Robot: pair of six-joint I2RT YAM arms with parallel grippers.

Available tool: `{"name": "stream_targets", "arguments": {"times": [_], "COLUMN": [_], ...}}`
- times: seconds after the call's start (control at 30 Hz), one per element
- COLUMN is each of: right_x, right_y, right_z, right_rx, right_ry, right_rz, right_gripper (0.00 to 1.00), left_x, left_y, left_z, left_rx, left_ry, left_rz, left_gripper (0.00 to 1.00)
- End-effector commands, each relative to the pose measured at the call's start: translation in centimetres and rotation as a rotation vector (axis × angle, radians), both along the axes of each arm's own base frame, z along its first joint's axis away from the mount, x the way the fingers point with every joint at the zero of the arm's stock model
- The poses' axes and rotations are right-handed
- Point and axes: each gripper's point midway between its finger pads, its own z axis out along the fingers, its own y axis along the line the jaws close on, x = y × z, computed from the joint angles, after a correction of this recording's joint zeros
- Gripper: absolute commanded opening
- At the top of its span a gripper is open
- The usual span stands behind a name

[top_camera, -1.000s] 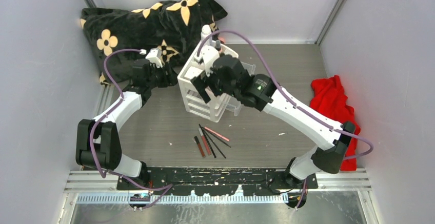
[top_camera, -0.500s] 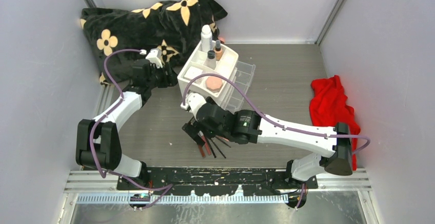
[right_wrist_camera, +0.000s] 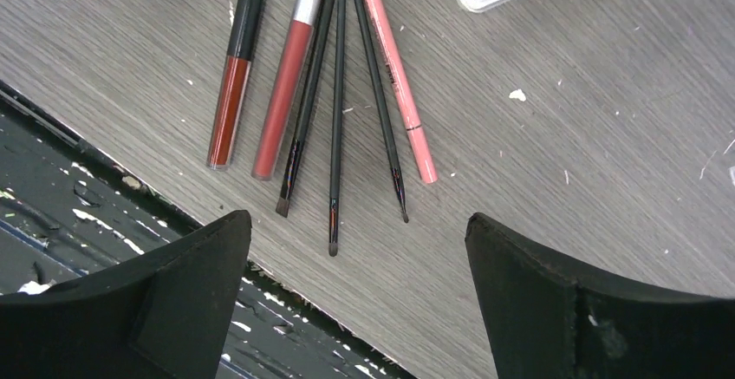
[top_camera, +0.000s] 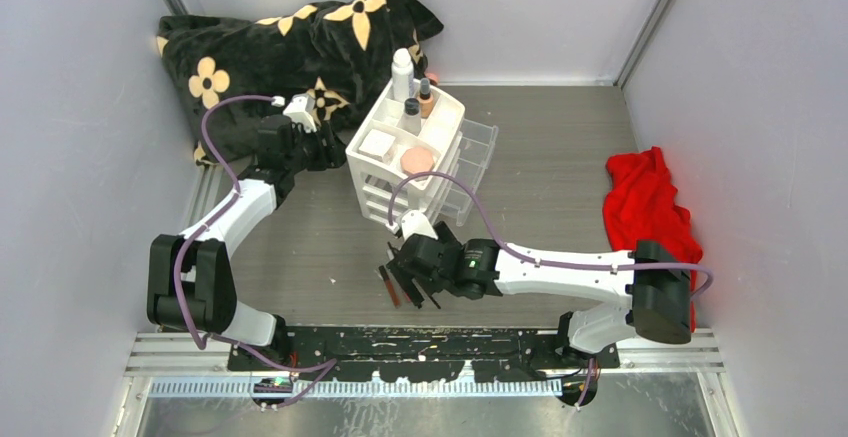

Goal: Organize the makeup
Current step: Pick up the lipstick at the center of the board.

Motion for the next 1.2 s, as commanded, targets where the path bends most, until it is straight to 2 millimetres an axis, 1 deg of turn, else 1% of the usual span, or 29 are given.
{"name": "stream_targets", "arguments": {"times": [0.0,0.1,0.2,0.27,0.3,0.37,0.4,0.43,0.5,0.67,0.77,0.97,1.17], "right_x": [0.5,0.2,0.5,0.7,0.9,1.2,1.3,1.4,1.5,2.5,3.1,2.3,1.8], "right_y": [1.8,2.6,2.9,3.4,3.7,4.0,4.2,4.3,4.7,5.6,5.7,8.0,9.8], "right_z": [1.9,1.2,0.1,-0.3,-0.4,-0.8,-0.9,-1.0,-1.2,-0.7,-1.1,-2.3,-2.5], "right_rx": [0.139,0.139,0.099,0.076,0.071,0.061,0.059,0.057,0.042,0.017,0.005,0.028,0.076], "right_ry": [-0.018,0.007,0.006,0.001,-0.003,-0.013,-0.016,-0.019,-0.023,-0.064,-0.07,0.011,0.053], "right_rz": [-0.053,-0.035,-0.035,-0.025,-0.02,-0.02,-0.017,-0.014,-0.004,0.002,0.002,0.06,0.091], "right_gripper": [0.96,0.88,0.86,0.8,0.76,0.56,0.42,0.35,0.33,0.35,0.35,0.35,0.33], "left_x": [0.3,0.3,0.4,0.4,0.4,0.4,0.3,0.3,0.3,0.4,0.4,0.4,0.4], "left_y": [0.0,-0.1,-0.1,-0.1,-0.1,-0.1,-0.1,-0.1,-0.1,-0.3,-0.3,-0.3,-0.3], "left_z": [1.2,1.2,1.3,1.3,1.3,1.3,1.3,1.3,1.3,1.3,1.2,1.0,1.2], "left_rx": [0.007,0.006,0.005,0.003,0.003,0.003,0.004,0.004,0.005,-0.004,-0.005,-0.005,-0.006], "left_ry": [-0.057,-0.057,-0.06,-0.06,-0.059,-0.06,-0.059,-0.061,-0.062,-0.061,-0.061,-0.055,-0.06], "left_rz": [-0.006,-0.005,-0.004,-0.007,-0.006,-0.008,-0.007,-0.008,-0.007,-0.013,-0.014,-0.015,-0.014], "left_gripper": [0.61,0.61,0.61,0.61,0.61,0.61,0.61,0.61,0.61,0.61,0.61,0.61,0.61]}}
